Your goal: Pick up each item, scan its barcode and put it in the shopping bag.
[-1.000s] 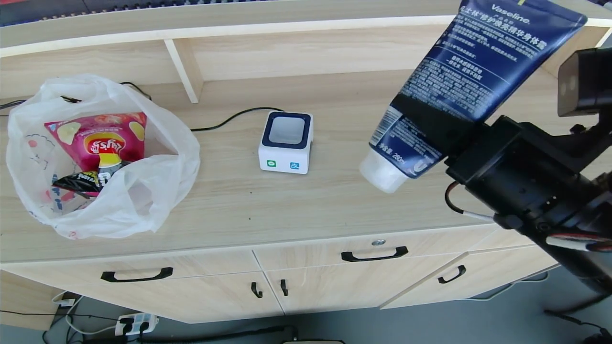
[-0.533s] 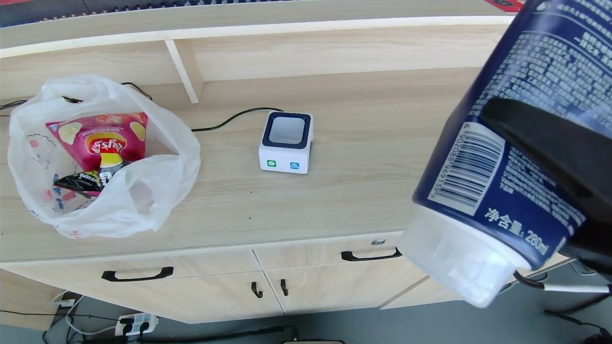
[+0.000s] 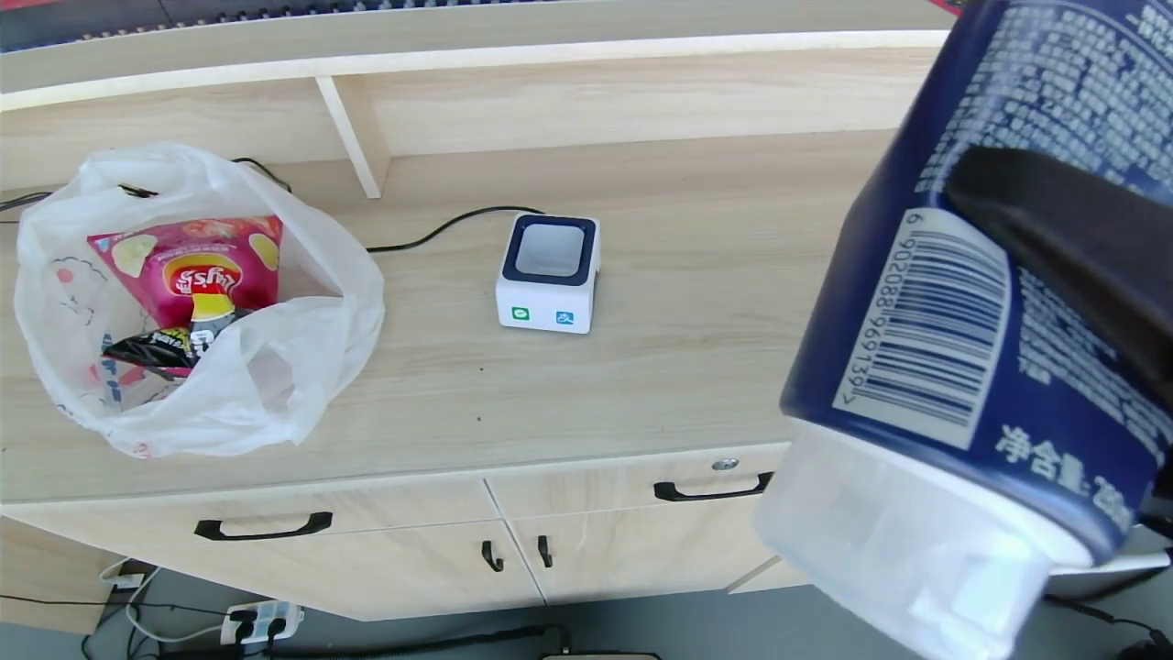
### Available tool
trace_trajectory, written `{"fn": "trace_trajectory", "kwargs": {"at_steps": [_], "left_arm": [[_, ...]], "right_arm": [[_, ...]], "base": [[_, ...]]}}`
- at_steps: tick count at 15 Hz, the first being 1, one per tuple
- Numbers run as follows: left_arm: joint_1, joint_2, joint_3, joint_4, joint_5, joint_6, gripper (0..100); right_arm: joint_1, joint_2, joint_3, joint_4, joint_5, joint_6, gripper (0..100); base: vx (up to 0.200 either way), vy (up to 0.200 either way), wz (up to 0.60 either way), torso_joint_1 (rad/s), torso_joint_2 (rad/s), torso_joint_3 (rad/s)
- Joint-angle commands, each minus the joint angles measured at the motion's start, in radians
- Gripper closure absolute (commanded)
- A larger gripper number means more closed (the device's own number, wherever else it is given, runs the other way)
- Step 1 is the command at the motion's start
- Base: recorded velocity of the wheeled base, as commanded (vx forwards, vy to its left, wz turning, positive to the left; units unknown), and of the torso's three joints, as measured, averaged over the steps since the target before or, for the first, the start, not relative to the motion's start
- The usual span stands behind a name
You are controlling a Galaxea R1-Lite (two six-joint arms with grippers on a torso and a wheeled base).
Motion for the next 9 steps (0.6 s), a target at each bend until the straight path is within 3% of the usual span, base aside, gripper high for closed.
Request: {"fn": "trace_trajectory", "kwargs": {"at_steps": [1,9], "left_arm": [[-0.001,0.0,0.0,0.0,0.0,0.0,0],[0.001,0.0,0.0,0.0,0.0,0.0,0]], "right_arm": [[0.025,-0.008,0.006,0.001,0.0,0.0,100],[0.058,-0.008,0.006,-0.001,0.002,-0.006,100]], "base": [[0.0,0.0,0.0,0.0,0.0,0.0],[0.0,0.0,0.0,0.0,0.0,0.0]]}}
